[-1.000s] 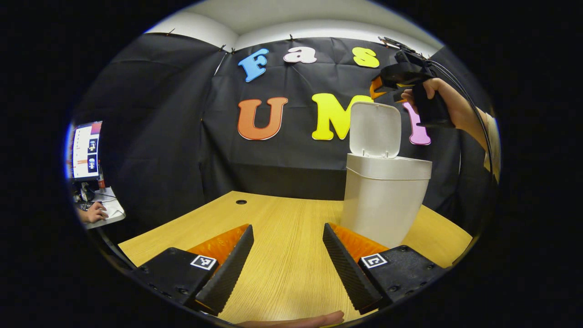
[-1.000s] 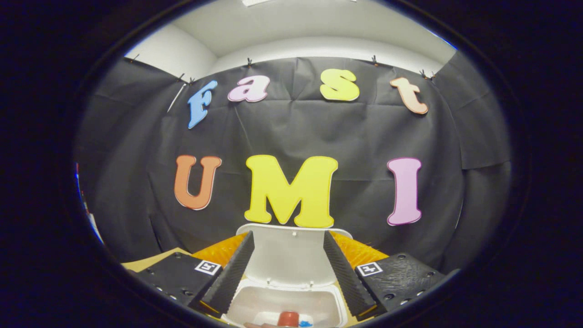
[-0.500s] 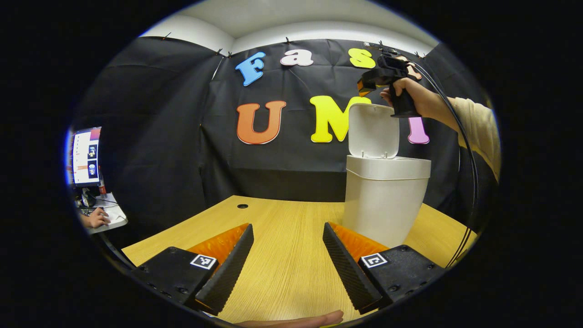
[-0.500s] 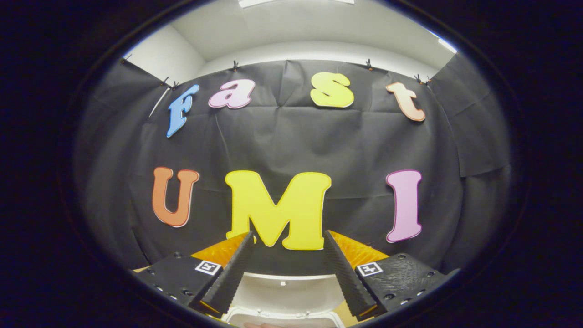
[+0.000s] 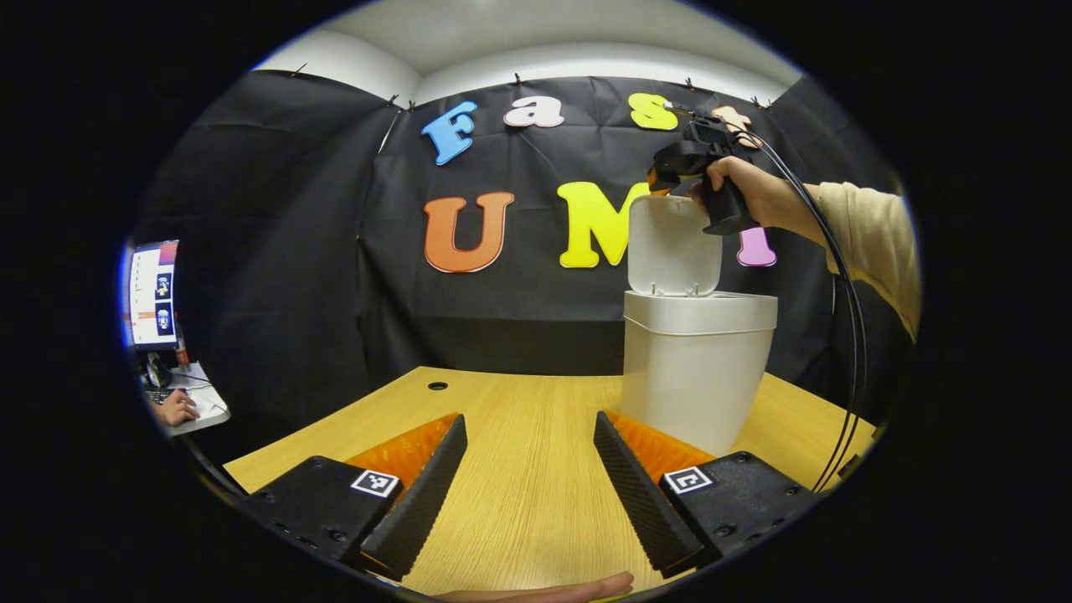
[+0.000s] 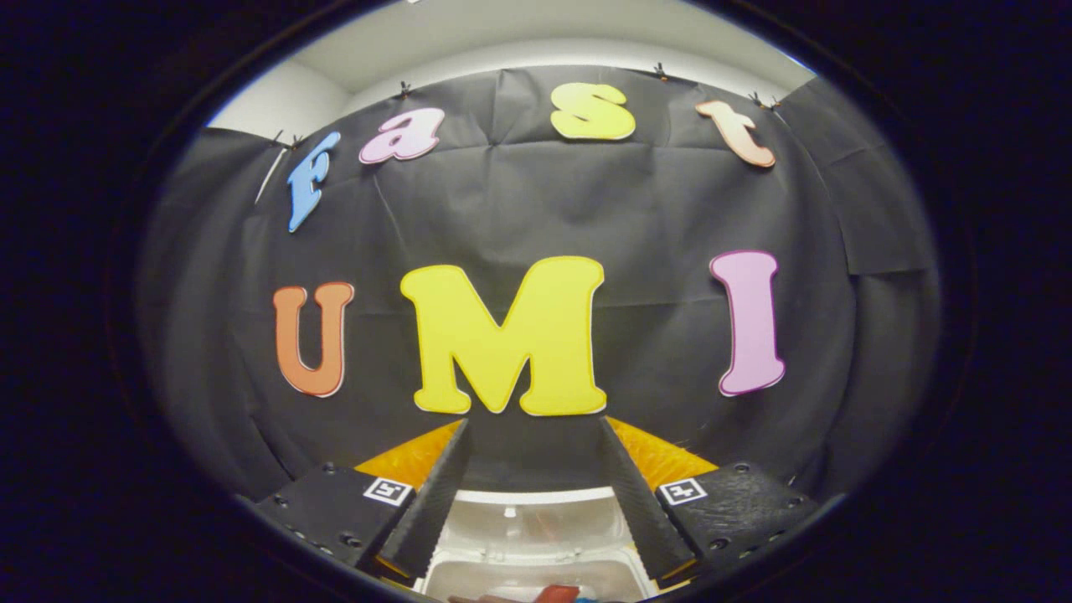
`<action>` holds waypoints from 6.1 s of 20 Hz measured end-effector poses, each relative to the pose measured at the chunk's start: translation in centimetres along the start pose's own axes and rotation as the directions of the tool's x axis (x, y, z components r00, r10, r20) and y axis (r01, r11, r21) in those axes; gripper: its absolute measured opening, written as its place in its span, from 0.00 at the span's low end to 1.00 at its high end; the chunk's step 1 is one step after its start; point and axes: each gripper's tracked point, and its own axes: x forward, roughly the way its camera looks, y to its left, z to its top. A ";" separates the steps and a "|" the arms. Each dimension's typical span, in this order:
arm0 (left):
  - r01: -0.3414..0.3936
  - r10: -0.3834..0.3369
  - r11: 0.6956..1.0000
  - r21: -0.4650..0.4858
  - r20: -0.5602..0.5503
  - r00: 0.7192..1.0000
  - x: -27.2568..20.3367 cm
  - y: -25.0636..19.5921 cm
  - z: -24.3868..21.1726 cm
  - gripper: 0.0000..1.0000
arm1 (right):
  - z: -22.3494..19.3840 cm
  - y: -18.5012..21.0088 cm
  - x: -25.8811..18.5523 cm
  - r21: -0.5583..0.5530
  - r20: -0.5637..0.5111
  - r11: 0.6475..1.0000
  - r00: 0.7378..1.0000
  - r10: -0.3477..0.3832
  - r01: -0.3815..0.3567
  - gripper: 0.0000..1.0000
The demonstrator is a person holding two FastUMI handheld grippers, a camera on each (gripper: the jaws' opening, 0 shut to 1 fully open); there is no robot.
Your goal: Press the lid of the desktop garbage bin to open it, pick up the crumpled paper on the desktop and throw it into the bin, then pick up the pop can on the desktop and drop it into the bin, and finally close the garbage bin lid.
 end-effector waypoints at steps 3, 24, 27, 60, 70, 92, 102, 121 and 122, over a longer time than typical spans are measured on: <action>-0.017 0.017 1.000 0.018 -0.024 1.000 -0.7 0.4 0.0 0.99 | -1.6 0.1 -2.2 -0.003 -0.054 1.000 0.998 0.026 -0.026 0.93; -0.009 0.009 1.000 0.002 -0.010 1.000 -1.9 1.4 1.0 0.99 | -17.7 -1.2 -11.4 -0.094 -0.595 0.995 0.803 -0.034 -0.027 0.92; -0.019 0.018 1.000 -0.011 -0.017 1.000 -1.8 1.7 0.8 0.99 | -17.8 -1.4 -11.9 -0.067 -0.604 0.997 0.797 -0.022 -0.023 0.92; -0.016 0.016 1.000 0.000 -0.082 0.996 -1.1 0.8 -1.0 0.99 | -18.7 -0.9 -14.1 -0.018 -0.055 1.000 0.998 0.006 -0.007 0.98; -0.026 0.024 0.999 -0.026 -0.091 0.996 -0.1 1.6 -1.8 0.99 | -17.1 -1.6 -16.5 -0.019 -0.090 1.000 0.996 0.001 -0.003 0.94; -0.036 0.036 0.999 -0.023 0.011 0.999 -1.4 0.6 1.0 0.99 | -19.0 -4.3 -17.0 -0.027 -0.092 0.993 0.990 0.109 -0.112 0.94; -0.051 0.051 0.999 -0.002 0.072 0.996 -4.0 -2.4 3.5 0.99 | -23.4 -10.7 -30.4 -0.019 -0.019 0.989 0.989 0.145 -0.145 0.93; -0.076 0.076 0.997 -0.007 0.042 0.996 -6.9 -3.0 3.0 0.98 | -22.4 -10.2 -40.8 -0.153 0.138 0.970 0.968 0.209 -0.188 0.94; -0.074 0.074 0.997 -0.006 0.037 0.997 -6.9 -3.2 3.0 0.98 | -22.4 -10.2 -40.7 -0.161 0.147 0.970 0.968 0.205 -0.181 0.94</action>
